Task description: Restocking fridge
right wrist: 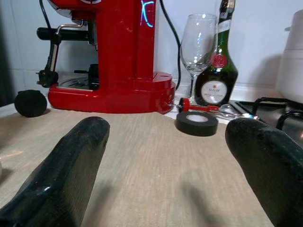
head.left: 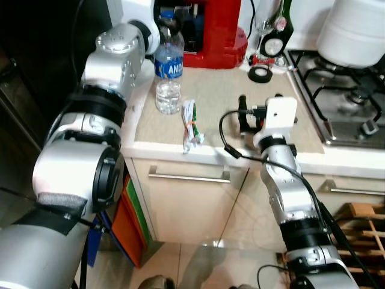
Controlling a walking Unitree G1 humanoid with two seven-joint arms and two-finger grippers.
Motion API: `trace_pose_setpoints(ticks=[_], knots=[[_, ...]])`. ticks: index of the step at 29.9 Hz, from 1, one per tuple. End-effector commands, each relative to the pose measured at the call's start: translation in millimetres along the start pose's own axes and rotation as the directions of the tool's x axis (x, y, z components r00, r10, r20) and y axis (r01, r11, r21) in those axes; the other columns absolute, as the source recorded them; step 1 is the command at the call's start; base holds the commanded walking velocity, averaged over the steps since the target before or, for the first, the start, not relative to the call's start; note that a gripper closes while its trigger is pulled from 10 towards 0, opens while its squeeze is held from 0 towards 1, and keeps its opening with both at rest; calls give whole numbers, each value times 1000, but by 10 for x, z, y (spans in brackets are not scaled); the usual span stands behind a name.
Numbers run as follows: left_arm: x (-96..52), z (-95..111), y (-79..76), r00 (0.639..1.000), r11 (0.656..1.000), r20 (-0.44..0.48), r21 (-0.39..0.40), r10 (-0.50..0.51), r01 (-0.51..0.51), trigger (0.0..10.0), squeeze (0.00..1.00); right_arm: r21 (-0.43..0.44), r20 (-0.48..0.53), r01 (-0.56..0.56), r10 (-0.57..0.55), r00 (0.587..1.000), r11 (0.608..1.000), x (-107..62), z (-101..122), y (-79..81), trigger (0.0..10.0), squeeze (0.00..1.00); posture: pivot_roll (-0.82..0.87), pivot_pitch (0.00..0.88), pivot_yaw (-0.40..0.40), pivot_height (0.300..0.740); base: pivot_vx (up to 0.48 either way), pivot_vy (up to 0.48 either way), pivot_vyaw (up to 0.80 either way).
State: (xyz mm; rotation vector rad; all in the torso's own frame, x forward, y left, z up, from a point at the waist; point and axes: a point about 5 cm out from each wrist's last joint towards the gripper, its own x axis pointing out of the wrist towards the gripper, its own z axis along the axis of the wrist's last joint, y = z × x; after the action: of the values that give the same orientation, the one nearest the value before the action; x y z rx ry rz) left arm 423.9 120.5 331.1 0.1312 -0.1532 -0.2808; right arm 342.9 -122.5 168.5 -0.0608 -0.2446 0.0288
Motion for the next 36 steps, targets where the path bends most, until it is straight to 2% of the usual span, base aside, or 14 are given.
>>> trace_pose_setpoints(ticks=[1, 4, 5, 12, 19, 20, 21, 22, 28, 36], knots=[[18, 83, 2, 1000, 1000, 7, 29, 3, -3, 10000, 1000, 6, 9, 2, -2, 1000, 1000, 11, 5, 8, 10000, 0, 23, 0, 79, 740, 0, 0, 0], [19, 64, 14, 1000, 999, -9, 35, 1, 0, 10000, 1000, 12, -1, 3, -3, 1000, 1000, 1, -30, 26, 10000, 0, 25, 0, 83, 740, 0, 0, 0], [20, 61, 35, 1000, 999, -16, 41, 6, -6, 10000, 0, 18, -4, 2, -2, 1000, 1000, 8, -44, 50, 10000, 0, 29, 0, 88, 740, 0, 0, 0], [13, 42, 97, 999, 998, -26, 56, 41, -39, 10000, 0, 19, -1, -13, 13, 1000, 1000, 34, -44, 74, 10000, 0, 40, 0, 73, 740, 0, 0, 0], [9, -43, 102, 997, 999, -60, 6, 38, -38, 10000, 0, 16, -2, -26, 26, 1000, 1000, 23, -59, 95, 10000, 0, 39, 0, 67, 740, 0, 0, 0], [6, -68, 104, 997, 999, -68, -5, 37, -37, 3098, 0, 17, -4, -25, 26, 1000, 1000, 19, -65, 96, 10000, 0, 39, 0, 67, 740, 0, 0, 0], [5, -82, 105, 997, 999, -72, -11, 36, -37, 3098, 0, 18, -5, -25, 25, 1000, 1000, 15, -69, 96, 10000, 0, 39, 0, 67, 740, 0, 0, 0], [3, -91, 107, 997, 999, -73, -9, 35, -36, 0, 0, 18, -6, -25, 25, 1000, 1000, 10, -70, 95, 10000, 0, 38, 0, 68, 740, 0, 0, 0], [1, -136, 85, 997, 999, -74, 35, 15, -13, 0, 0, 16, -10, -27, 27, 1000, 1000, 2, -82, 90, 10000, 0, 37, 0, 67, 740, 0, 0, 0], [4, -29, 25, 999, 998, 31, 50, -33, 31, 0, 0, 15, -11, -30, 31, 999, 999, -4, -82, 89, 10000, 0, 37, 0, 54, 740, 0, 0, 0]])
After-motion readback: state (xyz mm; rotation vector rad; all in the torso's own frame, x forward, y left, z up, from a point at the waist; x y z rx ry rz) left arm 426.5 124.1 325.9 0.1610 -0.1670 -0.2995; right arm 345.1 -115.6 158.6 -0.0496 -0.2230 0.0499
